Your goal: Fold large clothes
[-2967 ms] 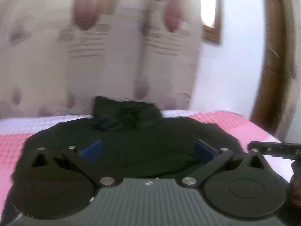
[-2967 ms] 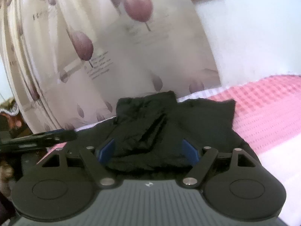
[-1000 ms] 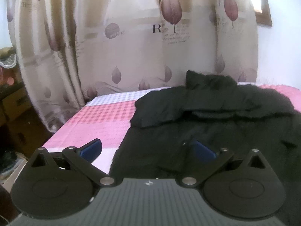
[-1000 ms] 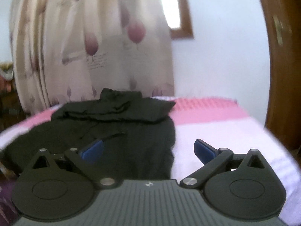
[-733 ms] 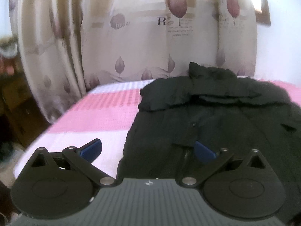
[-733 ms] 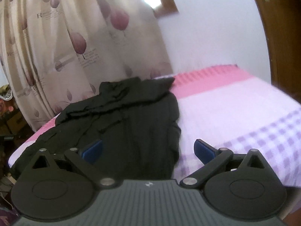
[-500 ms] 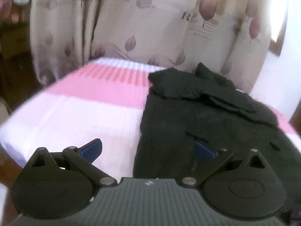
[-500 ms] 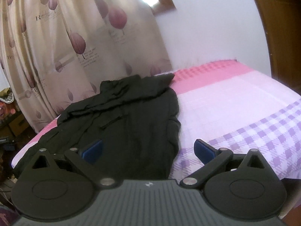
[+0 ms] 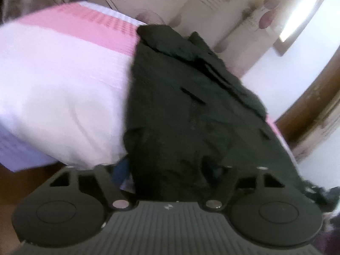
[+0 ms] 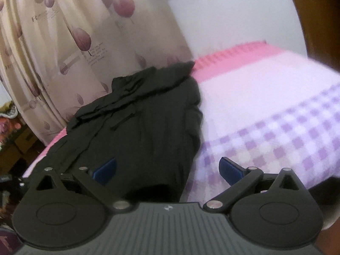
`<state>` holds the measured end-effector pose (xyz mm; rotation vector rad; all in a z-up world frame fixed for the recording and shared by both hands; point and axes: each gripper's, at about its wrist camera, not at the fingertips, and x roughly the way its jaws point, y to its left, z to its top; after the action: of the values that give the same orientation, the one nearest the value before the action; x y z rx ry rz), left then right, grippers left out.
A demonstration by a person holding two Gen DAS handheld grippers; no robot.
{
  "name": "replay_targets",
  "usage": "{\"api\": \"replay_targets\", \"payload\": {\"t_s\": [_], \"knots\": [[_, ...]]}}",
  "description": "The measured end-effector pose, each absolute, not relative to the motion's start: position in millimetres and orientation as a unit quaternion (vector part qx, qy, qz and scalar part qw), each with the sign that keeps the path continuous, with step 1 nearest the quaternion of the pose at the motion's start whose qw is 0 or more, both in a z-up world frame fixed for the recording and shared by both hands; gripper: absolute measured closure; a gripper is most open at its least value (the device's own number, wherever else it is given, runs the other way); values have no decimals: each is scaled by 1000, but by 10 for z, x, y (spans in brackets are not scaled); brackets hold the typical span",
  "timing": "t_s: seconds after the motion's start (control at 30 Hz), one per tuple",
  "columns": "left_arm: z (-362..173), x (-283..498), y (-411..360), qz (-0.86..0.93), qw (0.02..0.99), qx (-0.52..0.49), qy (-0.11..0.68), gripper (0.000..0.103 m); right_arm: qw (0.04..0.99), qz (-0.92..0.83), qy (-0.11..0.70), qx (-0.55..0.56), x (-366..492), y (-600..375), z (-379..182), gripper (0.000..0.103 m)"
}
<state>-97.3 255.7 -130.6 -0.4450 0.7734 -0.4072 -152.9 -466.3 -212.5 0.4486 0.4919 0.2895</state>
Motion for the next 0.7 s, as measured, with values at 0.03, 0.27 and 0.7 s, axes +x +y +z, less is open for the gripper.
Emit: {"api": "replay_targets", "payload": {"t_s": [0.03,0.27,0.7], "knots": [[-1306,-975,2535,-204,880,-215,371,56,932,144,244,227,-1520,-4662,-2152,8],[-1213,-1076,2383,-227,891,-193,343,71,930,160,258,209,-1523,-4523,-2148,68],[-1286,-1018,2390,-228,883,-221,347,17,915,172,268,248,-1413,-4593,-2165,62]]}}
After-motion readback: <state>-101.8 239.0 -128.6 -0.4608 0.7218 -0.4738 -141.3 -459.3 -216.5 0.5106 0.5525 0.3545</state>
